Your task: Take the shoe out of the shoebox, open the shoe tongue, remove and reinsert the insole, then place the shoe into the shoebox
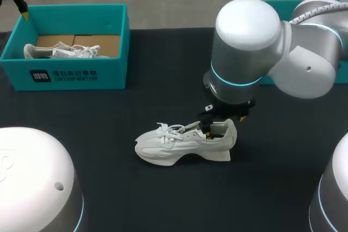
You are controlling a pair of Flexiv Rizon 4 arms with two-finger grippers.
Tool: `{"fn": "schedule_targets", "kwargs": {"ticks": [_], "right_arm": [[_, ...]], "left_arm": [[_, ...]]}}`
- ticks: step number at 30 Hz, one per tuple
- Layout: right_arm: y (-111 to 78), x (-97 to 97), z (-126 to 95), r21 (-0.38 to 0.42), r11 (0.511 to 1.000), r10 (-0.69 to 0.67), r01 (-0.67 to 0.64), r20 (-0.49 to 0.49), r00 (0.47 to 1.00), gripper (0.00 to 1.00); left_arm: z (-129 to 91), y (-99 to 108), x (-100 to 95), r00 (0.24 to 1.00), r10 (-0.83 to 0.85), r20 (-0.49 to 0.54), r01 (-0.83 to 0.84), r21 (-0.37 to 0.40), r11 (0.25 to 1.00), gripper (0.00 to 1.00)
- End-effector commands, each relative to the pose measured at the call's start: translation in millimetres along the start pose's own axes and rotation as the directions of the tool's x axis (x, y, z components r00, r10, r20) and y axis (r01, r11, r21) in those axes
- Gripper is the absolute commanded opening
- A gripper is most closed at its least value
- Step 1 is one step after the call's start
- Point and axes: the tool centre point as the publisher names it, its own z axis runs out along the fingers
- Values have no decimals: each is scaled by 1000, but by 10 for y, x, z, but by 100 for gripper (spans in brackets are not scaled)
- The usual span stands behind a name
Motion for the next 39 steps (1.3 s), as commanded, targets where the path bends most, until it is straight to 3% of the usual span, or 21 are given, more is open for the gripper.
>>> {"fn": "schedule_targets", "kwargs": {"ticks": [1, 15, 16, 17, 18, 19, 21, 22, 27, 29, 39], "right_arm": [[-75, -66, -29, -49, 993, -106, 104, -46, 993, 100], [-75, -66, -29, -49, 993, -106, 104, -46, 993, 100], [-72, -25, -68, -165, 962, -228, 215, -62, 972, 100], [-80, 0, -107, -219, 928, -323, 301, -73, 943, 100], [-94, 11, -132, -256, 887, -408, 385, -42, 912, 100], [-108, 28, -168, -311, 813, -518, 493, 3, 855, 100], [-122, 11, -217, -367, 725, -623, 582, 10, 782, 100], [-134, 7, -251, -411, 659, -685, 630, 16, 728, 100], [-110, -32, -317, -405, 450, -860, 796, 41, 508, 100], [-77, -40, -310, -332, 430, -884, 840, 38, 467, 100], [-77, -40, -310, -332, 430, -884, 840, 38, 467, 100]], "left_arm": [[-6, -4, 0, 1000, 1, -3, -1, -1, 1000, 100], [-6, -4, 0, 1000, 1, -3, -1, -1, 1000, 100], [-6, -4, 0, 1000, 1, -3, -1, -1, 1000, 100], [-6, -4, 0, 1000, 1, -3, -1, -1, 1000, 100], [-6, -4, 0, 1000, 1, -3, -1, -1, 1000, 100], [-6, -4, 0, 1000, 1, -3, -1, -1, 1000, 100], [-6, -4, 0, 1000, 1, -3, -1, -1, 1000, 100], [-6, -4, 0, 1000, 1, -3, -1, -1, 1000, 100], [-6, -4, 0, 1000, 1, -3, -1, -1, 1000, 100], [-6, -4, 0, 1000, 1, -3, -1, -1, 1000, 100], [-6, -4, 0, 1000, 1, -3, -1, -1, 1000, 100]]}}
